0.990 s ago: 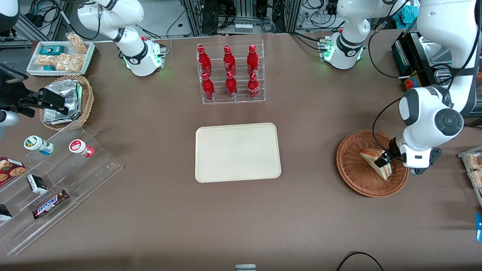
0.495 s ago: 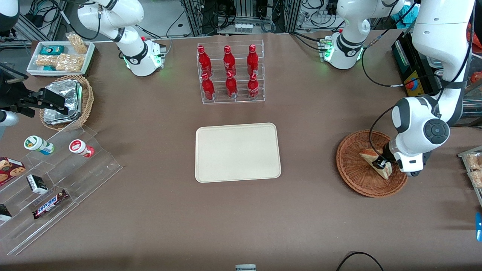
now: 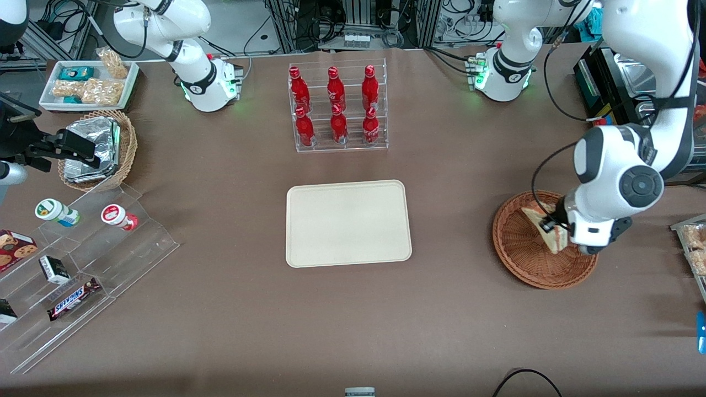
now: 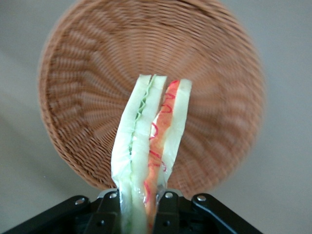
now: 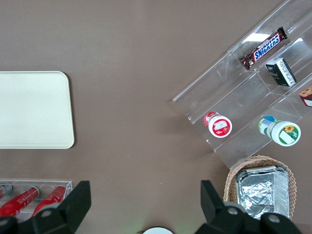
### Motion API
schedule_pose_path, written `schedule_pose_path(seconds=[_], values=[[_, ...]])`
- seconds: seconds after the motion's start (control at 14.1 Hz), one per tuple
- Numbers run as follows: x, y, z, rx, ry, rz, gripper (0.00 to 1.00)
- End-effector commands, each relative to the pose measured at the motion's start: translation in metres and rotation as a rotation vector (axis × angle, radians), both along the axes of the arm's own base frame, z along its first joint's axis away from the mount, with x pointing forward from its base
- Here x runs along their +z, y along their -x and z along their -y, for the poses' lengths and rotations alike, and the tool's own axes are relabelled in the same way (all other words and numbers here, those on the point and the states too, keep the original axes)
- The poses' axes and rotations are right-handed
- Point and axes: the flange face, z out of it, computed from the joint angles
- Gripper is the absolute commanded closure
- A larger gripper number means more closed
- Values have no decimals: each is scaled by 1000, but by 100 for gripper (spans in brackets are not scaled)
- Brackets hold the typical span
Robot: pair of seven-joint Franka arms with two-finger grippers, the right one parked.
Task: Place sandwich from basket to tray
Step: 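Lift the sandwich and carry it over the cream tray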
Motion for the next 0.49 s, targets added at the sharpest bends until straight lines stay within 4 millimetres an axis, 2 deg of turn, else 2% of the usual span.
schedule_pose_path(seconds=[0.0,0.21,0.35,0.42], values=[[-8,8,89,-275,45,-34,94],[-10,25,189,-307,73,-14,94],[-21,34,252,-333,89,-13,96],[-25,39,291,-328,109,7,96]])
